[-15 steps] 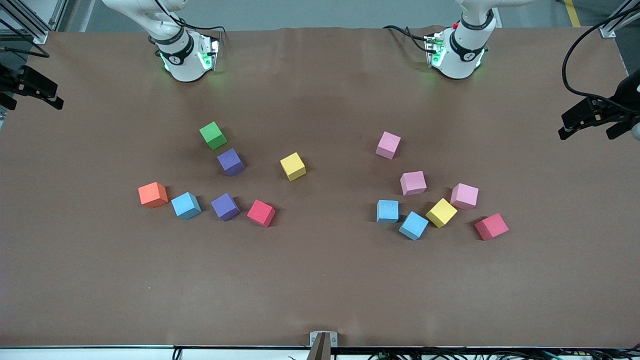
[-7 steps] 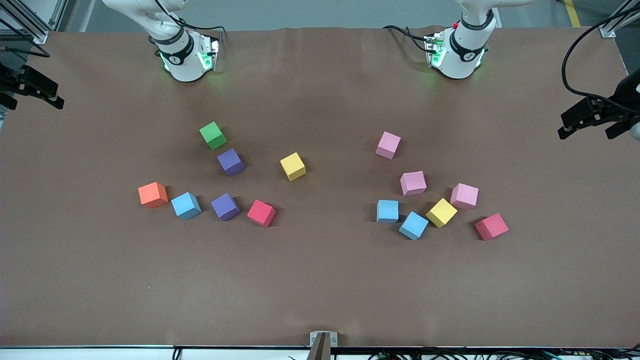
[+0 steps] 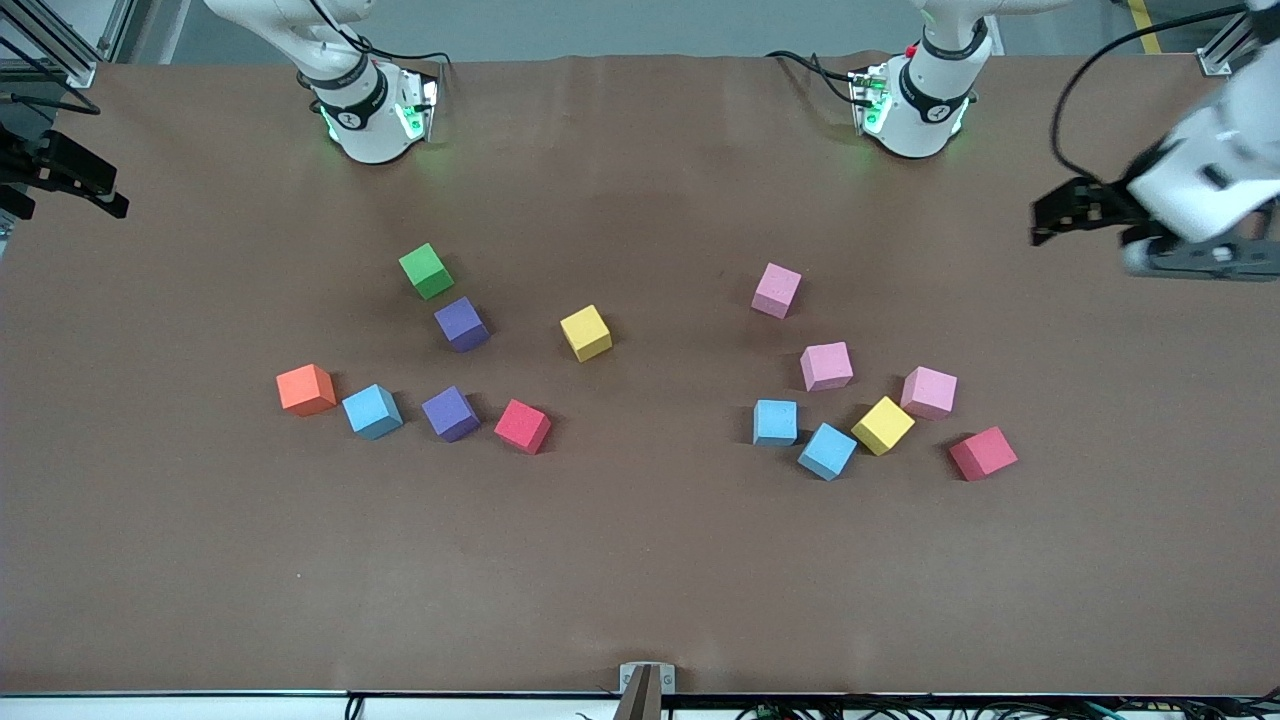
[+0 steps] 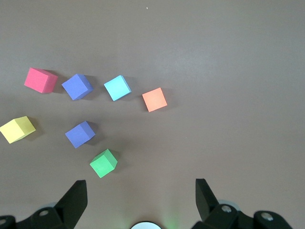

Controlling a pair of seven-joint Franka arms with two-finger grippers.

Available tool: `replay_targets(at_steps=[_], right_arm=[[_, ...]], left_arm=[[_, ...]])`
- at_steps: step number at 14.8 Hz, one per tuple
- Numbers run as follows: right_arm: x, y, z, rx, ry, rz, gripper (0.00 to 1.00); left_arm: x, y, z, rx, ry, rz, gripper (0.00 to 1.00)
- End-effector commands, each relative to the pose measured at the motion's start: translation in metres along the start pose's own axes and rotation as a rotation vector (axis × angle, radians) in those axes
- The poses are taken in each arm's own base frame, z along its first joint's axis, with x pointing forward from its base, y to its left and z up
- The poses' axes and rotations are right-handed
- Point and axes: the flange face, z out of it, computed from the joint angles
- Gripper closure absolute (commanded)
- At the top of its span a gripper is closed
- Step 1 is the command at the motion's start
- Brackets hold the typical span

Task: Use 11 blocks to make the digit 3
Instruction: 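Reach the left gripper down over the lone pink cube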

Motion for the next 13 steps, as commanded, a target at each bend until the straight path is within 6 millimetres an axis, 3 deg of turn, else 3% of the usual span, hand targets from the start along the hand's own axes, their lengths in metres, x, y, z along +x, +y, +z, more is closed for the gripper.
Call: replay_targets(at_steps=[1, 3, 8, 10, 13], right_arm=[[-0.006, -0.004, -0.004, 0.015, 0.005, -0.001, 0.00], [-0.007, -0.004, -0.004, 0.015, 0.002, 0.000, 0.00], [-0.008, -0.005, -0.003, 0.022, -0.010, 0.001, 0.00], [-0.008, -0.006, -0.003, 0.022, -0.013, -0.001, 0.00], [-0.008, -0.006, -0.003, 0.022, -0.011, -0.004, 0.00]], left_arm=[[-0.010, 0.056, 0.036, 0.025, -0.050, 0.004, 0.00], [-0.018, 0.100, 0.077, 0.047, -0.030, -0.003, 0.00], [-0.048, 0.186, 0.186, 0.038, 0.113, 0.062, 0.00], [-0.063, 0.207, 0.231, 0.016, 0.174, 0.113, 0.00], [-0.081, 0.224, 0.278, -0.010, 0.202, 0.180, 0.00]])
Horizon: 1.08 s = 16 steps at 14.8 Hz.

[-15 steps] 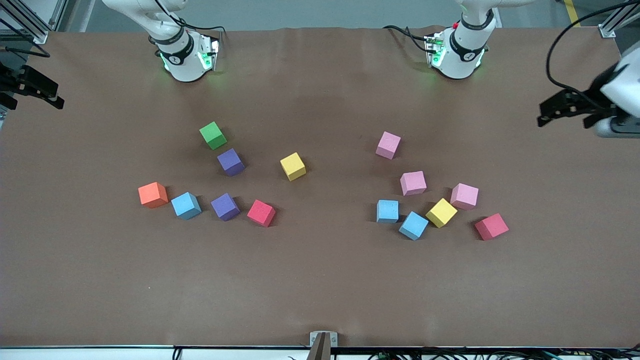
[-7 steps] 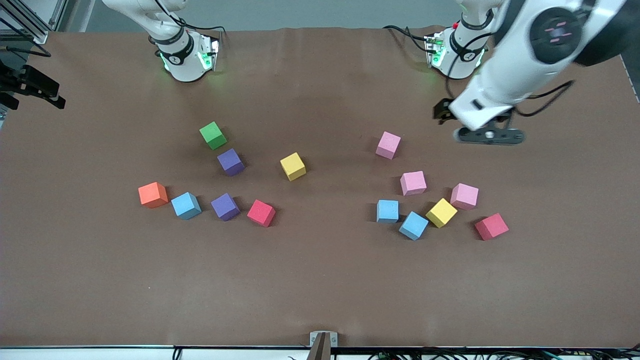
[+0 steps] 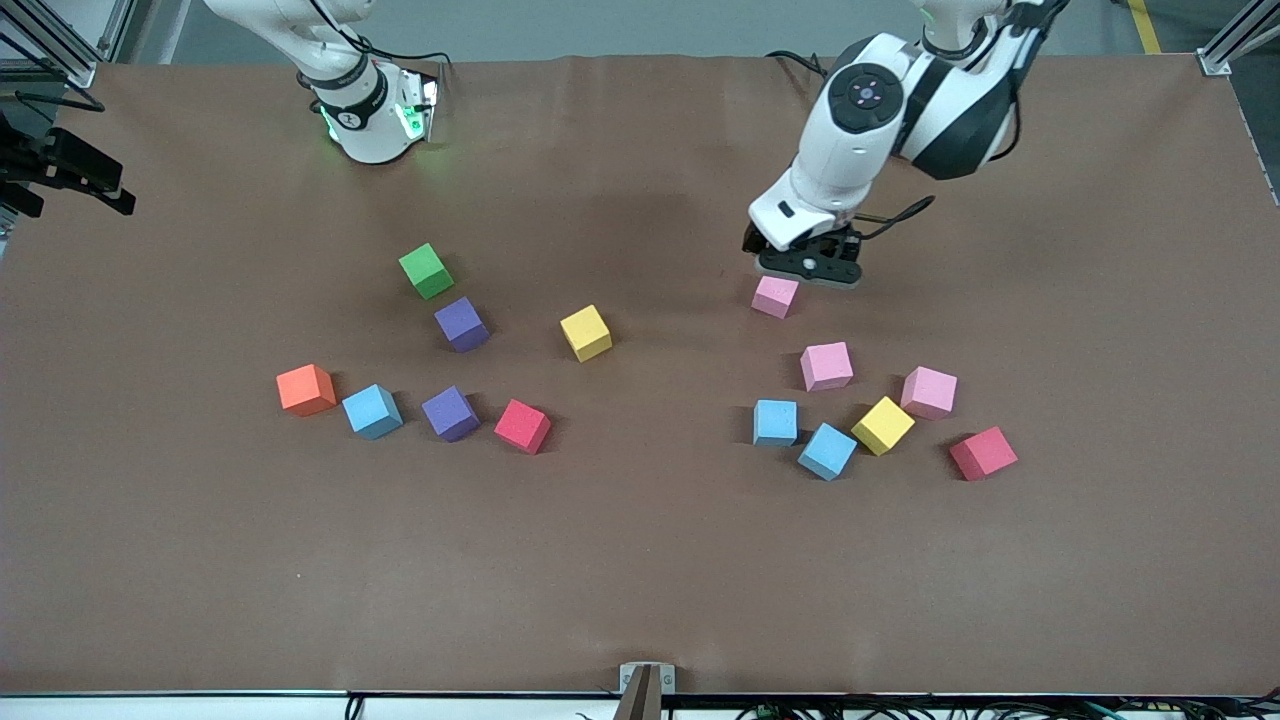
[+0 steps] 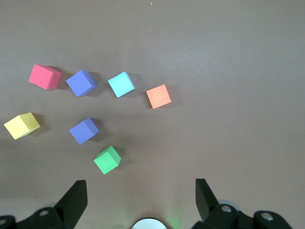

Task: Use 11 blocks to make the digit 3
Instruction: 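Reach the left gripper down over the lone pink cube, then close the left gripper on the pink cube and lift it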

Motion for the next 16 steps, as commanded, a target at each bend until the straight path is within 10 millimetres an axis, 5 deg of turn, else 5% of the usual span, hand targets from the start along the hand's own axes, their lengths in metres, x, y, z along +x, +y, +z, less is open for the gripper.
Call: replay_targets(at_steps=[1, 8, 16], right_arm=[[-0.007, -0.003, -0.004, 0.006, 0.003, 0.001, 0.00], [-0.007, -0.006, -0.004, 0.006, 0.001, 0.016, 0.00], [-0.006, -0.006, -0.003, 0.006, -0.003, 0.014, 0.00]], left_arm=[[-0.022, 0.002, 0.029, -0.014, 0.045, 0.042, 0.00], [-0.045, 0.002, 0.097, -0.036, 0.044, 0.142, 0.03], [-0.048, -0.003, 0.123, -0.014, 0.018, 0.209, 0.03]])
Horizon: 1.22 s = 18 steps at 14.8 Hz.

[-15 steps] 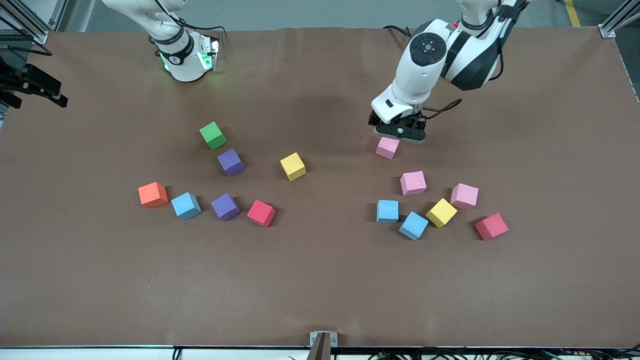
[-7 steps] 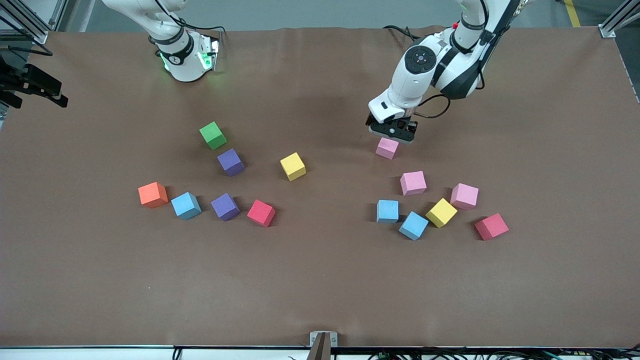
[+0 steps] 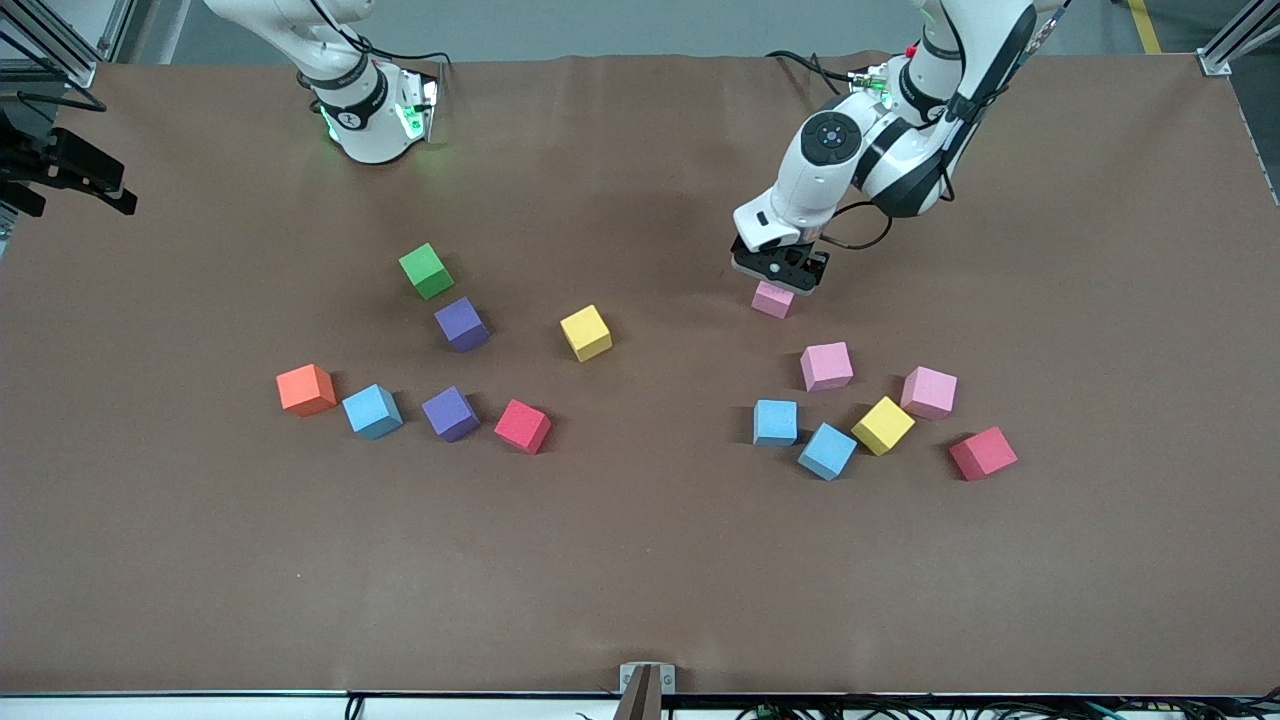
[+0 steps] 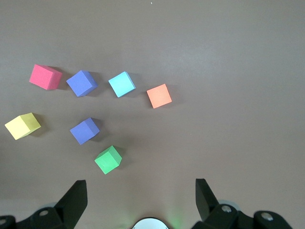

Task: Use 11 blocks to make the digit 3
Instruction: 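Close the left gripper on the pink cube and lift it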

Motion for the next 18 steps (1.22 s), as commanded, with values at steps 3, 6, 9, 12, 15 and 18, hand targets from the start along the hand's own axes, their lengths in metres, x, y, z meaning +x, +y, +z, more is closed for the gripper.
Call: replay_targets(at_steps=[3, 6, 9, 12, 15, 18], right_arm=[[-0.006, -0.004, -0.003, 0.004, -0.003, 0.010, 0.00], [-0.006, -0.004, -0.003, 0.004, -0.004, 0.008, 0.00], [-0.006, -0.004, -0.002, 0.004, -0.009, 0.008, 0.00], [-0.006, -0.003, -0.009, 0.002, 0.008, 0.004, 0.00], [-0.002, -0.003, -0.012, -0.005, 0.020, 0.011, 0.00], [0.002, 0.003, -0.012, -0.006, 0.023, 0.011, 0.00]], left_arm=[[0.001, -0.005, 0.012, 0.010, -0.001, 0.036, 0.03], [-0.003, -0.005, 0.024, 0.009, -0.024, 0.030, 0.03], [-0.001, -0.013, 0.028, 0.022, -0.026, 0.038, 0.03], [0.005, -0.015, 0.038, 0.022, -0.029, 0.030, 0.09], [0.012, -0.019, 0.038, 0.019, -0.023, -0.035, 0.37], [0.015, -0.016, 0.036, 0.018, -0.016, -0.131, 0.58]])
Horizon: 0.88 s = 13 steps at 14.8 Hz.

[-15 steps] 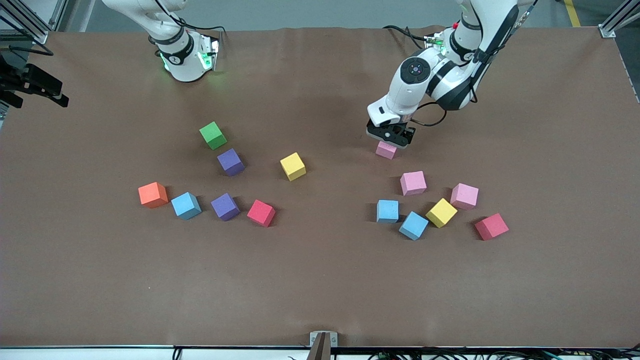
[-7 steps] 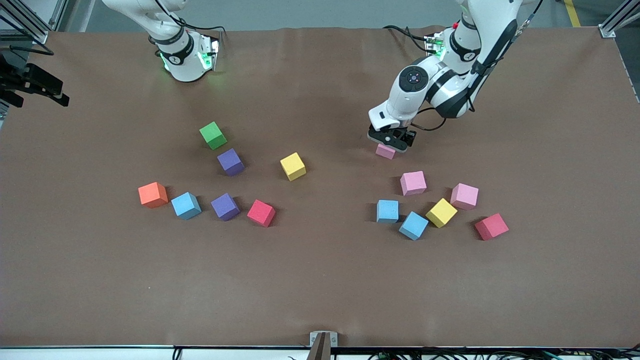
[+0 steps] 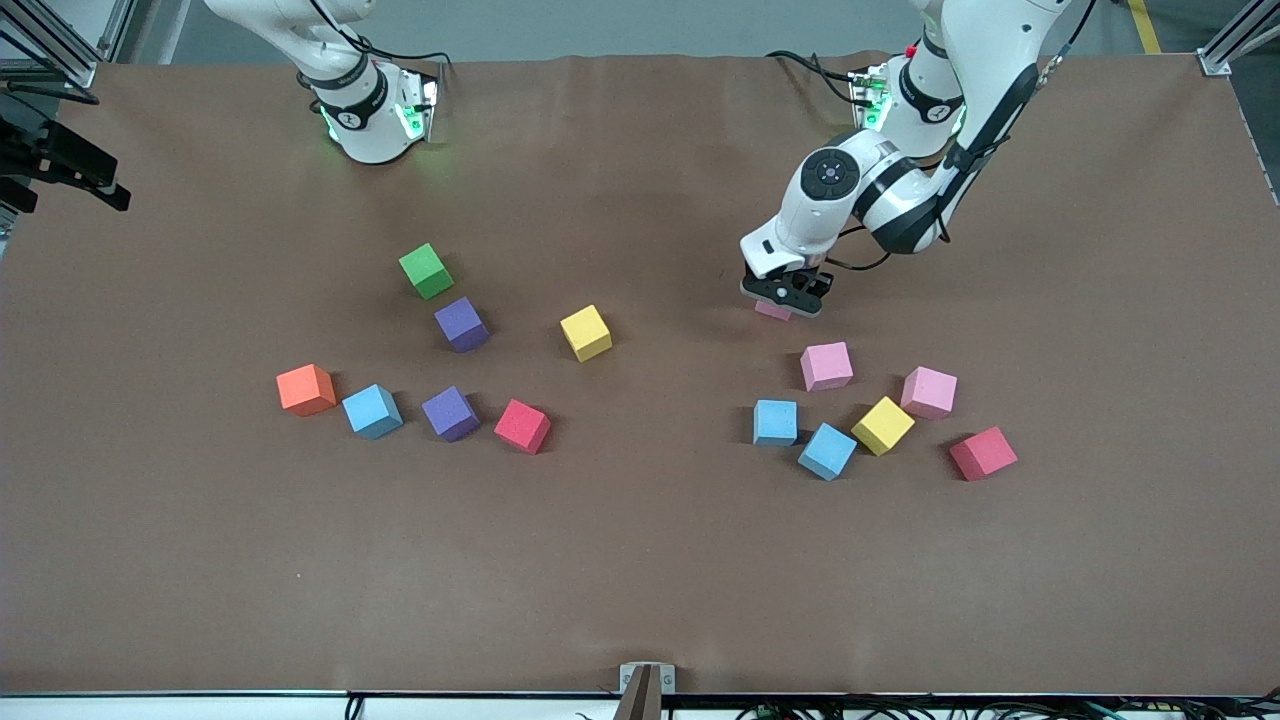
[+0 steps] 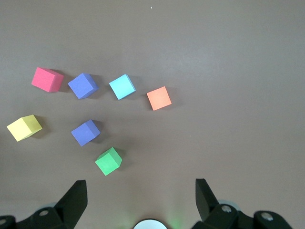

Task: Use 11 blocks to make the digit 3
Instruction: 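Close the left gripper on the pink cube and lift it, then place the pink cube mid-table with the left gripper while the right gripper reaches purple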

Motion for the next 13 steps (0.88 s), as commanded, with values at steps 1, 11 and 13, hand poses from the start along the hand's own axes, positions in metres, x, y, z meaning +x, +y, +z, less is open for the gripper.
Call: replay_targets(at_steps=[1, 11, 13], right_arm=[[0.006, 0.005, 0.000, -0.006, 0.003, 0.015, 0.00], [0.076, 0.041, 0.115, -0.035, -0.183, 0.068, 0.00], [0.077, 0.041, 0.114, -0.032, -0.173, 0.077, 0.00]], left_arm=[[0.009, 0.008, -0.006, -0.004, 0.025, -0.089, 0.61], [0.015, 0.150, -0.037, 0.000, 0.011, -0.291, 0.62], [0.017, 0.181, -0.032, 0.004, -0.014, -0.295, 0.62]])
